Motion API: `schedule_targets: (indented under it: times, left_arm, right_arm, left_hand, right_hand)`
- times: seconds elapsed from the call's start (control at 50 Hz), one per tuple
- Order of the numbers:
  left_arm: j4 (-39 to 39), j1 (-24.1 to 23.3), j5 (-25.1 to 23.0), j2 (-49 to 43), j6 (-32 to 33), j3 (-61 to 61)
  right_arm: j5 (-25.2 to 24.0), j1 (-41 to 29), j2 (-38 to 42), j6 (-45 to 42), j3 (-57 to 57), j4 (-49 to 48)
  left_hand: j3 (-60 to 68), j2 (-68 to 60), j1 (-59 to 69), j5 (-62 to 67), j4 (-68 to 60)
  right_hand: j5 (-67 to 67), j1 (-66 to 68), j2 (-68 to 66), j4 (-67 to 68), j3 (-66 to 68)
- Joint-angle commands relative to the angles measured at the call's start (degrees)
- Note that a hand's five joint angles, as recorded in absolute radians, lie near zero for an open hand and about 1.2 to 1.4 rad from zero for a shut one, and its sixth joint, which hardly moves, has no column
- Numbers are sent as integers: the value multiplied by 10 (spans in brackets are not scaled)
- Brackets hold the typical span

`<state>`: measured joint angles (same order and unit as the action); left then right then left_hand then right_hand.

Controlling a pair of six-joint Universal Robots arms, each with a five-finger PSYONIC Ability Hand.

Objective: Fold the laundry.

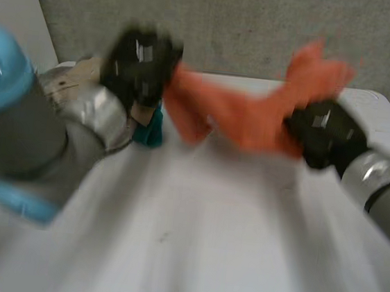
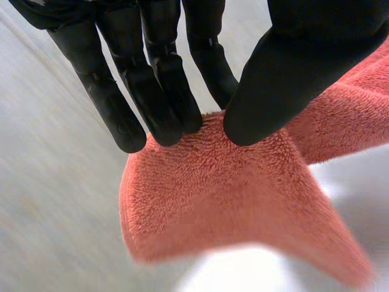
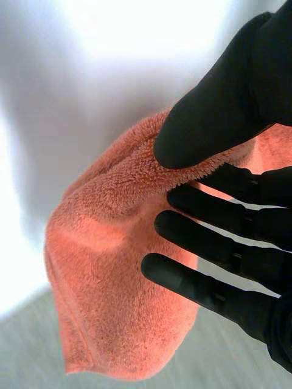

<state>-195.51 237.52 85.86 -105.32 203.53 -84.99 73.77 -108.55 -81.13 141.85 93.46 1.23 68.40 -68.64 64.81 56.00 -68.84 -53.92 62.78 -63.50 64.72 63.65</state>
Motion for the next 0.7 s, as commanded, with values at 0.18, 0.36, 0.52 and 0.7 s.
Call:
schedule_targets:
  times: [0.18,0.36,0.52,0.7]
  left_arm:
    - [-17,-23,-17,41,-2,-189]
    - [-17,-28,-17,97,-1,-186]
    - [-16,-37,-17,109,-3,-192]
    - [-16,-37,-16,108,-3,-196]
  right_arm:
    - [28,31,89,-27,-91,47]
    - [-30,38,208,-6,-259,102]
    - [-36,32,371,-34,-412,103]
    - [-22,41,503,-87,-530,107]
  left_hand:
    - [116,-114,152,140,-112]
    - [116,-114,152,140,-112]
    - [116,-114,152,140,-112]
    - [116,-114,152,140,-112]
  right_hand:
    - [461,-450,457,-469,-458]
    - [456,-445,452,-464,-453]
    - [437,-426,433,-445,-435]
    - [379,-367,374,-387,-376]
